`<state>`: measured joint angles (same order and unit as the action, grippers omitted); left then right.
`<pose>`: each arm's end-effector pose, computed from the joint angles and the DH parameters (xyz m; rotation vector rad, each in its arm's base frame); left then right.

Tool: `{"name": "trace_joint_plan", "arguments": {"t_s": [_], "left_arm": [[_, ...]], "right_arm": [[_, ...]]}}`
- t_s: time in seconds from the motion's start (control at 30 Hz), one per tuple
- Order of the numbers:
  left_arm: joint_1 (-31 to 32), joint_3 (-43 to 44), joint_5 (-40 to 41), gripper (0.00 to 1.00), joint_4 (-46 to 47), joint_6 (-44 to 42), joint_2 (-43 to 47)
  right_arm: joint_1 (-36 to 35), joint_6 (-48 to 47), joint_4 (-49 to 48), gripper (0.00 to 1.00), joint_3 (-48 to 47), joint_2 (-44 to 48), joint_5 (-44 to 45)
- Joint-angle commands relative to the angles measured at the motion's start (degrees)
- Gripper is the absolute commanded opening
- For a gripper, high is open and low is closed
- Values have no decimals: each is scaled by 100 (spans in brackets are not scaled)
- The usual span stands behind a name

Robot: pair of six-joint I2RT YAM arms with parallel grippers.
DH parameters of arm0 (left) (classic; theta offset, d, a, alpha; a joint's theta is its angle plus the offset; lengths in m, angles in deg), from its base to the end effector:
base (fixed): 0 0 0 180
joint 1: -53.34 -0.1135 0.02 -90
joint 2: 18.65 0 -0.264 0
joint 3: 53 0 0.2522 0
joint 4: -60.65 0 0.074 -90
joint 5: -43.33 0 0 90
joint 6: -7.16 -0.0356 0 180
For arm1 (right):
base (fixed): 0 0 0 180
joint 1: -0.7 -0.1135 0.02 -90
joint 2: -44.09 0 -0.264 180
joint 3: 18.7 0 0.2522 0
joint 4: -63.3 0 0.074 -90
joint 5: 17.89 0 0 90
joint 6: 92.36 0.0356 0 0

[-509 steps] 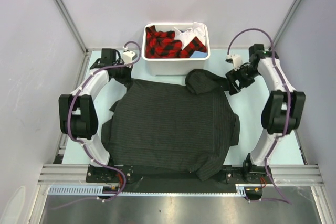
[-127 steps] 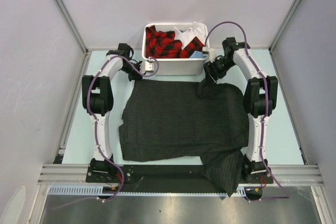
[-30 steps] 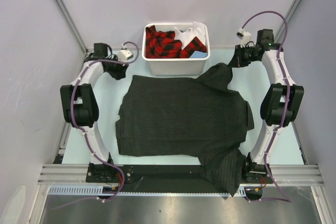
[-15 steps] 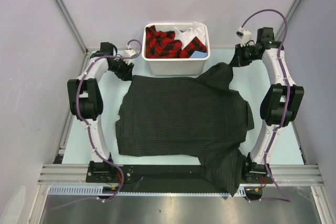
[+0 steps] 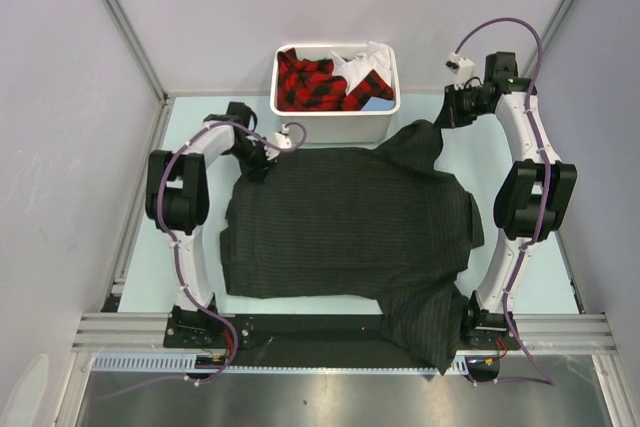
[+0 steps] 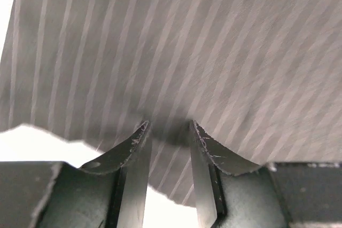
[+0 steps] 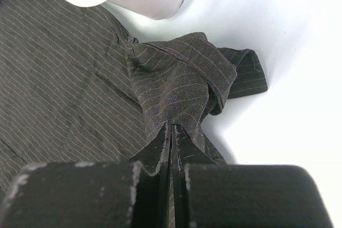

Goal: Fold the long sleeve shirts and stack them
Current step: Fold the shirt

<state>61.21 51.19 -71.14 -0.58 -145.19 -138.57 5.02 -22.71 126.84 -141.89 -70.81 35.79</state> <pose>0.4125 -0.0719 0.1703 1.6204 2.1875 -0.3823 0.4396 -0.0121 0.3050 -0.5688 2.3027 0.5983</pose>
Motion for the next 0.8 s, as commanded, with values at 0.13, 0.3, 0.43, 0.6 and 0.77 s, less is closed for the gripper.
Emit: {"name": "trace_joint_plan", "arguments": {"t_s": [0.13,0.3,0.43,0.6,0.77], "left_arm": [[-753,519,181,43,351,-585,30],[-770,870,-882,51,527,-743,12],[-770,1256,-1534,62,686,-928,-312],[-718,1986,-1526,61,563,-1148,-936],[-718,2005,-1552,62,563,-1464,-1104]], "right_arm": [[-27,-65,85,0,-202,-33,37],[-71,-82,93,0,-202,-25,10],[-106,-82,120,0,-219,-16,19],[-106,-135,198,0,-281,-16,54],[-106,-135,287,0,-430,-95,107]]}}
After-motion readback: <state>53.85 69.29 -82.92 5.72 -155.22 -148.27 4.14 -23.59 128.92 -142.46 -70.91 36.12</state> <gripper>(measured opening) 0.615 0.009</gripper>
